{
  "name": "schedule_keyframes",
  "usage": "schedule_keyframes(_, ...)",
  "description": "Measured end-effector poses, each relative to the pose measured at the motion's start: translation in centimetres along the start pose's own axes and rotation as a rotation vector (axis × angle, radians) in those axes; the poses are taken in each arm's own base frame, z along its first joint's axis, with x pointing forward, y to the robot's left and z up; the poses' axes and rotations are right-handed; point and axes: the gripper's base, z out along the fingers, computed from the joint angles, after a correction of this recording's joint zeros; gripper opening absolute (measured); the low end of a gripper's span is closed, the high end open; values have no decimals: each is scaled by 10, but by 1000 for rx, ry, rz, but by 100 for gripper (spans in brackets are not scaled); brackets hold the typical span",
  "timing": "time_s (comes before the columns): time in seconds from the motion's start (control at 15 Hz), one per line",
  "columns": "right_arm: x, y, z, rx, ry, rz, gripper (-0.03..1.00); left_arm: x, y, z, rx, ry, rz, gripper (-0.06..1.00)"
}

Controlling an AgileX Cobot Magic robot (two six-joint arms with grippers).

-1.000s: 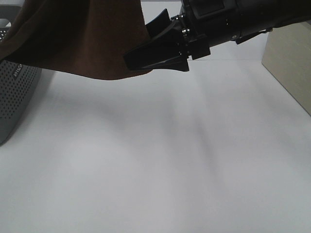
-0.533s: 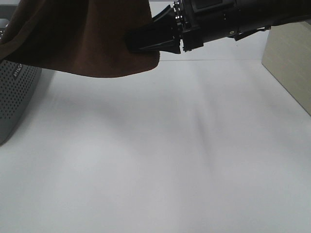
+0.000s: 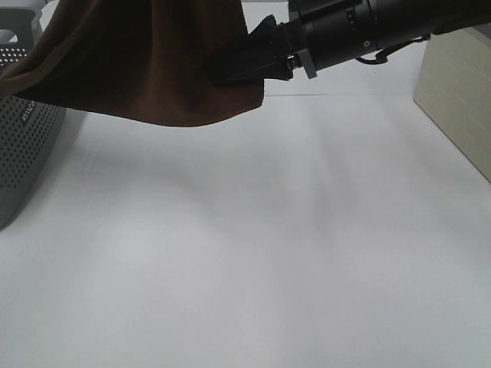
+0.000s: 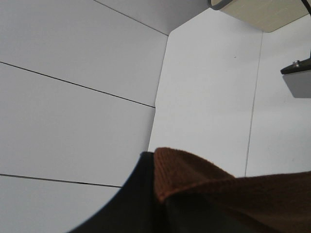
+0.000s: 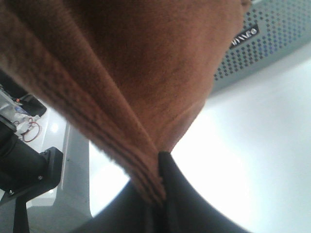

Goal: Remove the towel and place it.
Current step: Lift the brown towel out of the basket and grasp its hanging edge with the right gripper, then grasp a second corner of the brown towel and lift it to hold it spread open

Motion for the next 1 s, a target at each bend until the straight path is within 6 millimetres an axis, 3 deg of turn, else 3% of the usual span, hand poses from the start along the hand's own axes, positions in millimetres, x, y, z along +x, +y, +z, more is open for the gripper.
schedule_keyframes(0.33, -47, 30, -40, 239, 198, 115, 1, 0, -1, 0, 6, 4, -13, 0)
schedule_keyframes(0.6, -98, 57, -89, 540, 308, 52, 1, 2, 11, 2, -62, -80, -177, 0)
schedule_keyframes(0.8, -151, 90, -132, 782, 162, -157, 1, 17, 29, 8, -153, -151, -297, 0)
schedule_keyframes(1.0, -179, 106, -153, 923, -3, -298, 1, 32, 37, 25, -224, -154, -308, 0)
